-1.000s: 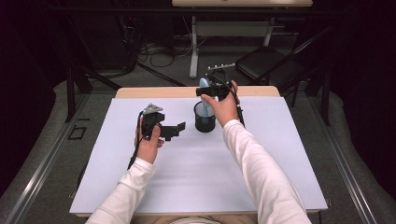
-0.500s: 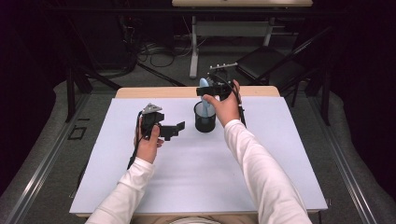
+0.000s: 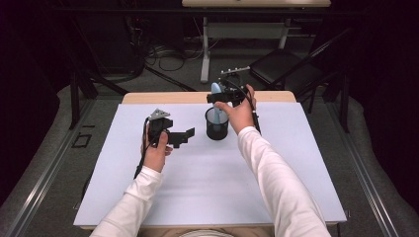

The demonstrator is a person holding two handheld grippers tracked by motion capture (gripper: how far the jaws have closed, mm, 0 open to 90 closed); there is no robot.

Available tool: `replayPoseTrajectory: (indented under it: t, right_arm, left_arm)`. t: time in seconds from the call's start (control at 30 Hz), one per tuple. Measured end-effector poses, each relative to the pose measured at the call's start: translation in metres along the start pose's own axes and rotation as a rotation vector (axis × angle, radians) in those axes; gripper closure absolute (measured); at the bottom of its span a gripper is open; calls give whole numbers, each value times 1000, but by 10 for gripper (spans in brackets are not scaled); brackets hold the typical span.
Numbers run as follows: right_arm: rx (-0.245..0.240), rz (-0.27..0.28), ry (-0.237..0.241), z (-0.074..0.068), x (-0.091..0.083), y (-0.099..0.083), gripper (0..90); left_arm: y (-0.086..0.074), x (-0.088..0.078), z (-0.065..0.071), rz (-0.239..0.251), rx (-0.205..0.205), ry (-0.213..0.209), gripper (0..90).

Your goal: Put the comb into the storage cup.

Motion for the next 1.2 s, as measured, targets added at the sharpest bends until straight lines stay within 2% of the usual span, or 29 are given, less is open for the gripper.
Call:
replayPoseTrajectory:
  t: [0.47, 0.87, 1.2]
  right_arm:
    - [-19, 2, -3, 1, -4, 0, 0]
    - [-20, 0, 11, 3, -6, 1, 0]
    - [-15, 9, 3, 5, -13, 3, 0]
  left_arm:
    - [3, -5, -5, 7, -20, -26, 17]
    - [1, -4, -4, -8, -14, -27, 19]
    - [2, -6, -2, -4, -11, -34, 22]
Point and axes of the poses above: each handheld gripper's, and its own axes: x roughly forward along the jaws, y roughly out of its top, z roughly to its right, the point moved 8 cm from there along x, roughly forward along the jaws, and after that the axes turned 14 degrees about -z, right-handed, at the moved point
